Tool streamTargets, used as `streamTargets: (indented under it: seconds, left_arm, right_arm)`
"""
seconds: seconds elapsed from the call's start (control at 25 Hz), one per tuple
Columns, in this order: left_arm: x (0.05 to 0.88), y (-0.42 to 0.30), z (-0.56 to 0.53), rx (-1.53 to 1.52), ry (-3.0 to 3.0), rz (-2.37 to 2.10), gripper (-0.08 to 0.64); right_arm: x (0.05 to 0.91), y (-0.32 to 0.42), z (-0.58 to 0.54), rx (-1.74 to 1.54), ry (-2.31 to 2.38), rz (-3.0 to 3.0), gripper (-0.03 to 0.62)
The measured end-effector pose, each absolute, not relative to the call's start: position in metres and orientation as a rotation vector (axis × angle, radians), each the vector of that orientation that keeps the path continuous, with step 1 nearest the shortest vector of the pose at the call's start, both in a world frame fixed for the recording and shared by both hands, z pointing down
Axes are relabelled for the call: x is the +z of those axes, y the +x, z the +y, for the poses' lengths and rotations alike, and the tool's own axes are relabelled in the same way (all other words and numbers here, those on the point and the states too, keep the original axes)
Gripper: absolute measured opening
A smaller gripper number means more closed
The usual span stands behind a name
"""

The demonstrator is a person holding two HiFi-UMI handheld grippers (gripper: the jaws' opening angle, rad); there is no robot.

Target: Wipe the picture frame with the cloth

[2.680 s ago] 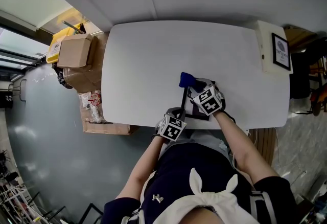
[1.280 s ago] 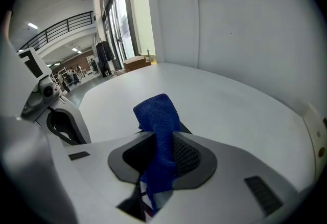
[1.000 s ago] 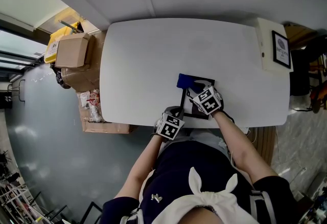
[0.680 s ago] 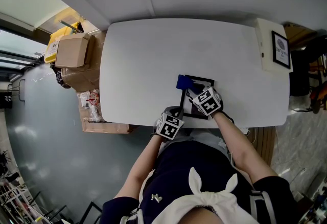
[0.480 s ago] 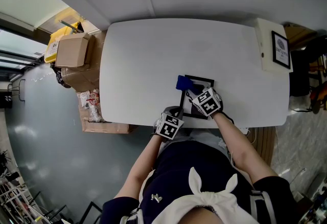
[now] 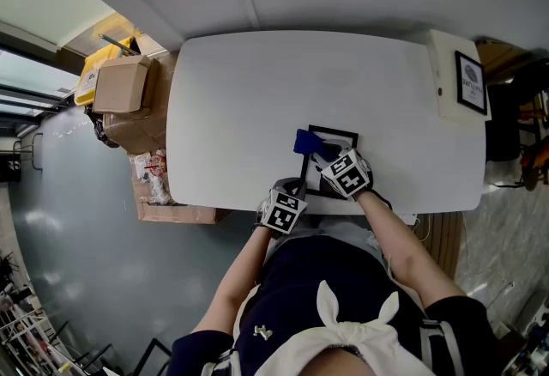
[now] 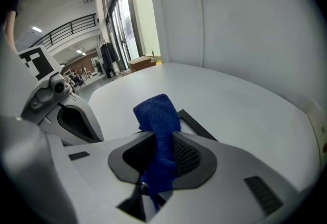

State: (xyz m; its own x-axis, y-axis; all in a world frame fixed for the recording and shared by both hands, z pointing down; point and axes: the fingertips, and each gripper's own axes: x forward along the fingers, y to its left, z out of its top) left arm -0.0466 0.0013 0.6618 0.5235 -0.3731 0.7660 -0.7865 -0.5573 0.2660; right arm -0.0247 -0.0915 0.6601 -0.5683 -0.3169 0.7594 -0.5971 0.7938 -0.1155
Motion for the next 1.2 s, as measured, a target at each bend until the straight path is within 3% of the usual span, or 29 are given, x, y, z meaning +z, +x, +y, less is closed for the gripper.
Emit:
streamTargets:
  seconds: [1.2]
  left_arm:
    - [0.658,-0.047,0.001,0.850,2.152,-0.983,0.003]
  right_arm:
    - [0.656,-0.026,-0.067,0.494,0.622,-2.216,0.098]
